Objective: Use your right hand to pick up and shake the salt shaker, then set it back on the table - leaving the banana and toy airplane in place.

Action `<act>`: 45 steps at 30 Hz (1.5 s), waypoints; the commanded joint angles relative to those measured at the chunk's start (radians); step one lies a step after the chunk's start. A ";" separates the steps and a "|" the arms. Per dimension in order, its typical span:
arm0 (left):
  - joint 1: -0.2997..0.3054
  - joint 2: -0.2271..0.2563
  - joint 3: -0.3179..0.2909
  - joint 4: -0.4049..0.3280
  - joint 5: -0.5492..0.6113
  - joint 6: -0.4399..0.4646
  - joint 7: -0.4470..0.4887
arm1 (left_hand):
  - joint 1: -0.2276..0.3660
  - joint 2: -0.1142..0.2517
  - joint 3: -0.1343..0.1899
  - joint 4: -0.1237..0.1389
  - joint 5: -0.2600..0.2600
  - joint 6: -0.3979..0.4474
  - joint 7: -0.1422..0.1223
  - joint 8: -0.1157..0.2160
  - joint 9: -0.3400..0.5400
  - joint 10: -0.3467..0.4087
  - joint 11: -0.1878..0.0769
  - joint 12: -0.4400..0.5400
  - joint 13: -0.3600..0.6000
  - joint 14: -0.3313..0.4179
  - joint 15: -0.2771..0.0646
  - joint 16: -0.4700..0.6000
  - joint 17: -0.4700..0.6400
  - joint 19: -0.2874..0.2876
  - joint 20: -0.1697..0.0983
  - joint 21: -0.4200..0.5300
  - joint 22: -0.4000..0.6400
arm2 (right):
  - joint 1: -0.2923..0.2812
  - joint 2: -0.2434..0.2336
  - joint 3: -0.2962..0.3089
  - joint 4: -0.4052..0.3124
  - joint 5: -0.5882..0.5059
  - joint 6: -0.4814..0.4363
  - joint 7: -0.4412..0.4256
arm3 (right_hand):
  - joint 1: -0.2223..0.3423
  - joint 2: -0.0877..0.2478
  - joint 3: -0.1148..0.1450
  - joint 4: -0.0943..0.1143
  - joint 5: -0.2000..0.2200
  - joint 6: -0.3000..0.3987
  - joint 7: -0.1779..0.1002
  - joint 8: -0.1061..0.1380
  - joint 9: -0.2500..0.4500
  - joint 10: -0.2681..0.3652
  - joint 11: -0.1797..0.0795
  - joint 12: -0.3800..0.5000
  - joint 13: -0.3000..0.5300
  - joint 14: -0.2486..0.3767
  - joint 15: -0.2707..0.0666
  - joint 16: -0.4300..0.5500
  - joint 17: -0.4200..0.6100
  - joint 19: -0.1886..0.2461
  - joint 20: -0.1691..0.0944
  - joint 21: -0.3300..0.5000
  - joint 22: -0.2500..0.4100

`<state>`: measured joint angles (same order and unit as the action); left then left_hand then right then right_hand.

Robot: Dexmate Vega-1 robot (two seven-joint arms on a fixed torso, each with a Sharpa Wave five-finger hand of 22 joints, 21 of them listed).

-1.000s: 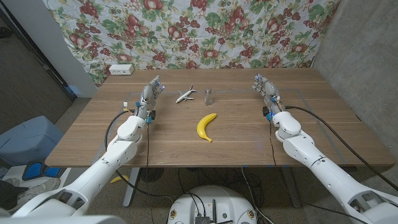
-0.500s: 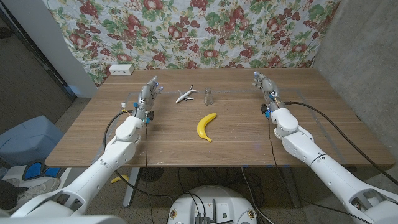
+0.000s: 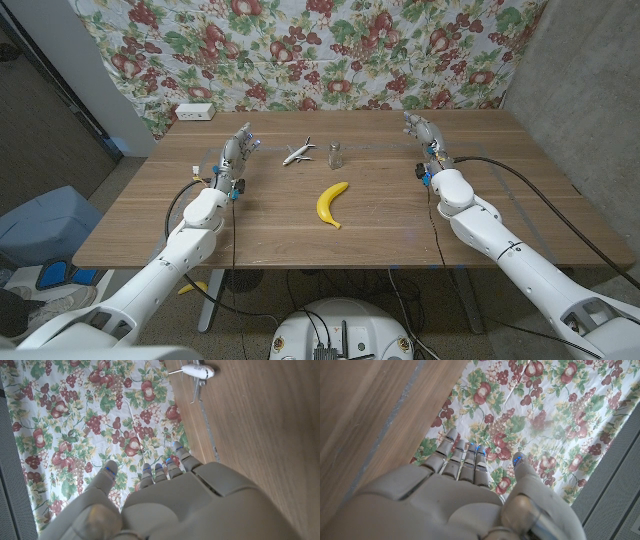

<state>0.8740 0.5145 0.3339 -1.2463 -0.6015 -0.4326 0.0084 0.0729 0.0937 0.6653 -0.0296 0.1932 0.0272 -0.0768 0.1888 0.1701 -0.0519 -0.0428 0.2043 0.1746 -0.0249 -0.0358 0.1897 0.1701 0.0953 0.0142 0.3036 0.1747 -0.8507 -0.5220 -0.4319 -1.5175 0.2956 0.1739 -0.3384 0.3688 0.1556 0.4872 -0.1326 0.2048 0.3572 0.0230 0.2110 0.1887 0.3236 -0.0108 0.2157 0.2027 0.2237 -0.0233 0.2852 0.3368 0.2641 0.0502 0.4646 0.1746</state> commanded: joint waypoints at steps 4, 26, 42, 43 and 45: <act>-0.004 -0.004 0.001 0.008 0.002 -0.011 -0.004 | -0.002 0.020 0.001 -0.009 -0.003 0.008 -0.001 0.000 0.003 0.006 -0.006 -0.001 0.003 0.005 -0.015 -0.002 0.001 0.010 -0.001 -0.001 0.003 | 0.014 -0.017 -0.028 -0.044 -0.082 -0.069 -0.033 | 0.006 0.005 0.001 -0.005 0.010 0.010 -0.002 0.000 0.002 0.010 0.001 0.002 0.002 0.005 -0.005 0.007 0.003 0.010 0.001 -0.005 0.003; -0.007 -0.005 0.004 0.009 0.007 -0.009 -0.003 | -0.005 0.021 0.003 -0.014 -0.004 0.010 -0.003 -0.002 0.003 0.007 -0.007 -0.004 0.004 0.006 -0.016 -0.005 0.002 0.014 0.001 -0.007 0.004 | 0.037 -0.031 -0.071 -0.076 -0.168 -0.155 -0.044 | 0.015 0.008 0.004 -0.011 0.015 0.017 -0.007 0.000 0.003 0.017 -0.003 0.002 0.003 0.009 -0.007 0.013 0.008 0.011 0.002 -0.012 0.003; -0.009 -0.005 0.003 0.018 0.004 -0.011 -0.008 | -0.008 0.022 0.004 -0.017 -0.004 0.011 -0.002 -0.004 0.003 0.008 -0.007 -0.005 0.004 0.006 -0.017 -0.007 0.002 0.017 0.001 -0.011 0.004 | 0.060 -0.028 -0.107 -0.083 -0.216 -0.207 -0.039 | 0.020 0.008 0.005 -0.013 0.018 0.019 -0.008 -0.001 0.003 0.022 -0.003 0.002 0.004 0.016 -0.013 0.020 0.012 0.016 0.005 -0.015 0.004; -0.011 -0.006 0.004 0.021 0.003 -0.012 -0.010 | -0.008 0.022 0.004 -0.018 -0.004 0.011 -0.002 -0.004 0.003 0.008 -0.007 -0.006 0.004 0.006 -0.016 -0.007 0.002 0.017 0.001 -0.011 0.004 | 0.061 -0.028 -0.109 -0.085 -0.220 -0.211 -0.040 | 0.020 0.008 0.005 -0.013 0.018 0.019 -0.008 -0.001 0.003 0.022 -0.001 0.002 0.004 0.016 -0.013 0.020 0.013 0.016 0.004 -0.015 0.004; -0.015 -0.008 0.004 0.027 0.002 -0.014 -0.015 | -0.008 0.022 0.004 -0.018 -0.004 0.011 -0.002 -0.004 0.003 0.008 -0.007 -0.006 0.004 0.006 -0.016 -0.007 0.002 0.018 0.001 -0.011 0.004 | 0.063 -0.028 -0.114 -0.087 -0.227 -0.220 -0.041 | 0.021 0.008 0.005 -0.014 0.018 0.020 -0.008 -0.001 0.003 0.023 -0.001 0.002 0.004 0.016 -0.013 0.020 0.013 0.017 0.004 -0.015 0.004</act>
<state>0.8670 0.5102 0.3376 -1.2344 -0.5948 -0.4420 0.0042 0.0728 0.0937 0.6694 -0.0421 0.1932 0.0270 -0.0767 0.1847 0.1699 -0.0484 -0.0464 0.1994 0.1744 -0.0249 -0.0357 0.1848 0.1697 0.1025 0.0176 0.2955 0.1745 -0.8000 -0.5504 -0.5225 -1.5953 0.1034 -0.0074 -0.3784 0.3793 0.1661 0.4872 -0.1409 0.2159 0.3679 0.0122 0.2110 0.1884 0.3360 -0.0125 0.2157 0.2023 0.2308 -0.0304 0.3009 0.3459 0.2750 0.0537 0.4511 0.1744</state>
